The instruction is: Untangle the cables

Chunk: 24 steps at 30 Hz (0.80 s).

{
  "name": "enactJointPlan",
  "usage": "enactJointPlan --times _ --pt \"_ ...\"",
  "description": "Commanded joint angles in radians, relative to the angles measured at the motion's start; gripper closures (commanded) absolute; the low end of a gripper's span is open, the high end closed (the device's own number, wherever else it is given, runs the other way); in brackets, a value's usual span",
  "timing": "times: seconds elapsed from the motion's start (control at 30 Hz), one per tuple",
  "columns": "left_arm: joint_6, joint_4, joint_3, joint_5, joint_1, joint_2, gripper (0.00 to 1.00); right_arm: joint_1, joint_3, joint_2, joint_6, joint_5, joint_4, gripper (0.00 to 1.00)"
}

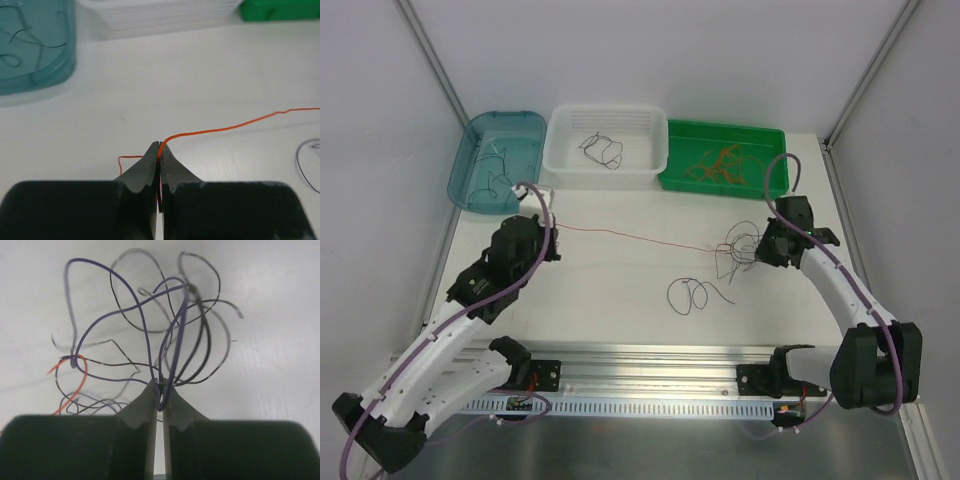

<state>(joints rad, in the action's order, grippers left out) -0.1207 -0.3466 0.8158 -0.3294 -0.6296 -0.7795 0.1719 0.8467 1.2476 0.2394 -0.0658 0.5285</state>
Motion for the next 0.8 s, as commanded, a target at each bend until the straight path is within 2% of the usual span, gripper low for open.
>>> enactJointPlan --times 0.0,0.1,0.2,0.3,0.4,0.5,0.53,0.6,0.63,0.73,0.77 --pt "-0.108 -0.127 0.032 -0.112 0.187 0.062 1.0 -0.083 0.069 -0.088 -0.025 -0.028 0.093 0.92" --pt "-0.148 -0.183 0.075 -0.089 0.322 0.057 1.0 -0.123 0.103 -0.111 -0.026 -0.005 0.123 0.91" --pt "-0.163 -0.207 0.112 -0.124 0.372 0.036 1.0 -0.121 0.117 -0.111 -0.031 0.035 0.133 0.92" --pt "-0.162 -0.227 0.155 -0.163 0.439 0.016 1.0 -0.126 0.115 -0.105 -0.038 0.0 0.154 0.92" --pt "-0.162 -0.226 0.2 -0.062 0.47 0.008 1.0 -0.12 0.091 -0.114 -0.041 0.113 0.125 0.92" --pt "-0.155 -0.224 0.236 0.099 0.47 -0.02 1.0 -0.045 0.083 -0.102 -0.04 0.188 0.108 0.92" --pt "-0.154 -0.22 0.24 0.187 0.47 -0.03 1.0 0.022 0.091 -0.087 -0.041 0.202 0.111 0.91" --pt "-0.151 -0.207 0.243 0.272 0.47 -0.035 1.0 0.096 0.094 -0.07 -0.038 0.216 0.107 0.89" --pt "-0.143 -0.194 0.243 0.324 0.47 -0.04 1.0 0.18 0.097 -0.054 -0.034 0.228 0.097 0.88" --pt "-0.126 -0.171 0.244 0.502 0.469 -0.044 1.0 0.326 0.112 -0.033 -0.031 0.241 0.081 0.77" --pt "-0.116 -0.163 0.244 0.592 0.469 -0.046 1.0 0.354 0.127 -0.027 -0.034 0.241 0.079 0.7"
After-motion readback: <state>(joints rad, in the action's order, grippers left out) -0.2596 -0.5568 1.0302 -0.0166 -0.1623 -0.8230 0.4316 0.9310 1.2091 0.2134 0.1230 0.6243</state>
